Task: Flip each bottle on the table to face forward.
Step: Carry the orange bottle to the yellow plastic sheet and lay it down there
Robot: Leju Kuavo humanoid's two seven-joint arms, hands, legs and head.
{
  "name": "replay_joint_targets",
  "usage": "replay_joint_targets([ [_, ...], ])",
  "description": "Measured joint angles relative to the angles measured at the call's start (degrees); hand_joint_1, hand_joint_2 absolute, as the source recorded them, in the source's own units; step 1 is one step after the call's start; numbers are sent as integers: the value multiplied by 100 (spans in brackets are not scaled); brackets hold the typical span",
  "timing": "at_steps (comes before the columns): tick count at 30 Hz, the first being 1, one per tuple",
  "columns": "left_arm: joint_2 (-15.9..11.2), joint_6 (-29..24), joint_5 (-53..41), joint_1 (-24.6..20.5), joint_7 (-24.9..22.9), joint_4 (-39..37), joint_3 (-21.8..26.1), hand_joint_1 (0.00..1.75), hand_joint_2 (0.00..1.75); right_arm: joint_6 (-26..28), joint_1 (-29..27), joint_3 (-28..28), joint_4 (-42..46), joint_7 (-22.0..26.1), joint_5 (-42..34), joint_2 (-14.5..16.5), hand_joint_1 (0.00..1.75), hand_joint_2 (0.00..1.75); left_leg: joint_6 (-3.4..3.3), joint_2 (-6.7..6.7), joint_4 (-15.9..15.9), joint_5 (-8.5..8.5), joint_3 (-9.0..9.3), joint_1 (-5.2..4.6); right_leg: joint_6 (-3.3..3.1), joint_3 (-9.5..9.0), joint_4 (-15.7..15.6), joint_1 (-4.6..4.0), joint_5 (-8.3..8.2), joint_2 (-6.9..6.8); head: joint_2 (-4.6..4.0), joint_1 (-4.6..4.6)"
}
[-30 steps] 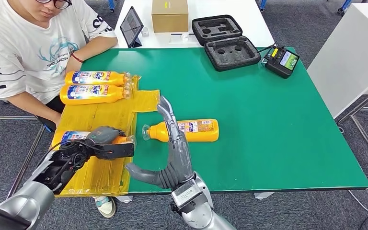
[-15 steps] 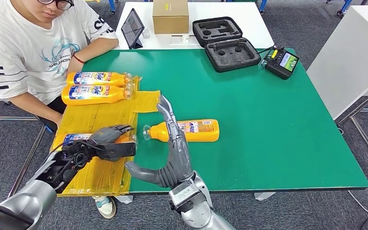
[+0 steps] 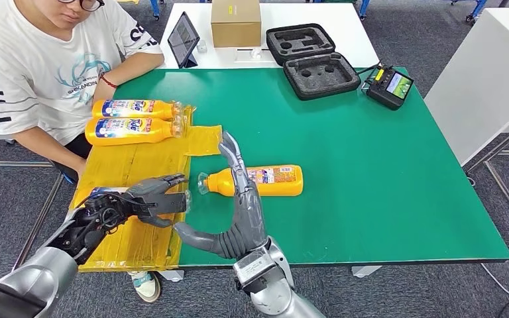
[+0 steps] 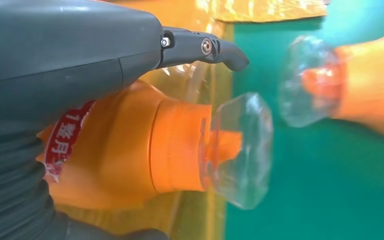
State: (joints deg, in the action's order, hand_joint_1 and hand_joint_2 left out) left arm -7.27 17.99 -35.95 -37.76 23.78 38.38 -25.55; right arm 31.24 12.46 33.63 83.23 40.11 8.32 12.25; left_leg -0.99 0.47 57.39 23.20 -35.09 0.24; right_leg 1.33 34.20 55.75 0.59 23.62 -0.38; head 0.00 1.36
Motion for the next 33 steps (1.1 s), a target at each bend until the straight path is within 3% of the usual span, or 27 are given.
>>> replay_joint_targets([
  [5, 30, 829, 1084, -25, 33, 0, 341, 0, 0, 93, 2, 2, -47, 0, 4, 2, 0, 175, 0, 0, 0, 0, 5, 0, 1, -5, 0, 0, 1, 0, 0, 1],
  [7, 86, 665, 1484, 36, 85, 10, 558, 0, 0, 148, -3, 4, -64, 0, 26, 1, 0, 175, 0, 1, 0, 0, 5, 0, 1, -2, 0, 1, 1, 0, 0, 0],
  [9, 183, -305, 1584, 178, 301, 73, 806, 0, 0, 213, -13, 5, -79, 0, 68, -3, 0, 175, 0, 2, 2, -1, -1, 0, 0, 7, 0, 1, -1, 1, 0, -1],
  [12, 366, -2736, 1725, 407, 733, 305, 1192, 0, 0, 249, -25, 11, -117, 0, 97, -11, 0, 175, -1, 4, 3, -2, -20, 0, 1, 24, 0, 1, -4, 2, 0, -1],
  [14, 444, -3651, 2092, 506, 966, 498, 1440, 0, 0, 250, -21, 21, -163, 0, 89, -12, 0, 175, -1, 5, 3, -2, -24, 0, 1, 28, 0, 0, -4, 2, 0, -1],
  [20, 505, -3701, 2711, 788, 1576, 941, 1934, 0, 0, 299, 17, 32, -301, 0, 17, -24, 0, 175, 0, 4, 3, -1, -40, 4, -1, 47, 1, -3, -1, 1, 0, 0],
  [33, 533, -3703, 2738, 917, 1627, 1158, 2157, 0, 0, 312, 36, 34, -435, 0, 3, -27, 0, 175, 0, 3, 3, 0, -46, 2, -1, 51, 0, -2, -1, 1, 0, 0],
])
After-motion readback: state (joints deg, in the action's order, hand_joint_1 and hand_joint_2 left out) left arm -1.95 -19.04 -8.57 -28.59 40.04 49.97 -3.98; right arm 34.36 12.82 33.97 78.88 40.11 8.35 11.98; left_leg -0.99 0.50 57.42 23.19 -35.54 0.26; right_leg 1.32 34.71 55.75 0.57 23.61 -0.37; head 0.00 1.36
